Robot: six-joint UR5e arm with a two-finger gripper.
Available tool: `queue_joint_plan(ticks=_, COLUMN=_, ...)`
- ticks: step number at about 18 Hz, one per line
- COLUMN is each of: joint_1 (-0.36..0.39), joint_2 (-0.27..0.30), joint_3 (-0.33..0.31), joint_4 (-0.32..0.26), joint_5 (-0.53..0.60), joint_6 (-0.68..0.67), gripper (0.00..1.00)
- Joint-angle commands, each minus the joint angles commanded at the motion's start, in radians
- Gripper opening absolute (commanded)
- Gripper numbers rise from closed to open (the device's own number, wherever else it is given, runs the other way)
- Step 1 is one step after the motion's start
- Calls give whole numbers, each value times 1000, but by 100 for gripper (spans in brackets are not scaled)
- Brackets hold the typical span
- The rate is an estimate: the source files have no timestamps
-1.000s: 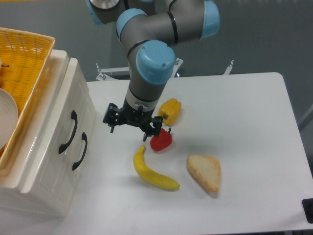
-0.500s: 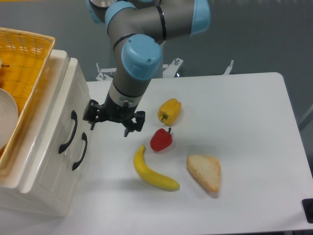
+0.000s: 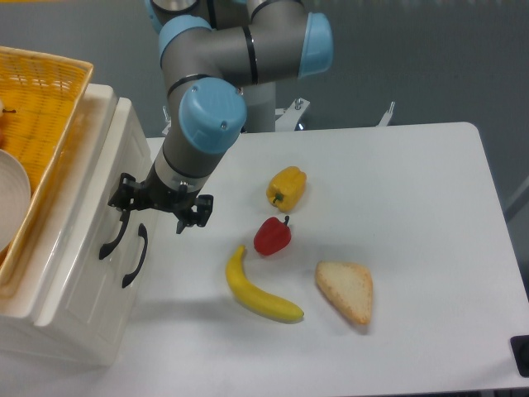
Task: Slide the top white drawer open
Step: 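Lower the gripper and hook it onto the upper drawer's black handle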
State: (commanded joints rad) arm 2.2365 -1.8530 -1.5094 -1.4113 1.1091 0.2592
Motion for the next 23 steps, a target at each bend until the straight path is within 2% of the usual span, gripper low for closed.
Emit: queue_joint_plan(ticks=23, joint_1=-28, joint_2=-34, joint_3=-11, joint_4=5, joint_5=6, joint_6=2, gripper=100)
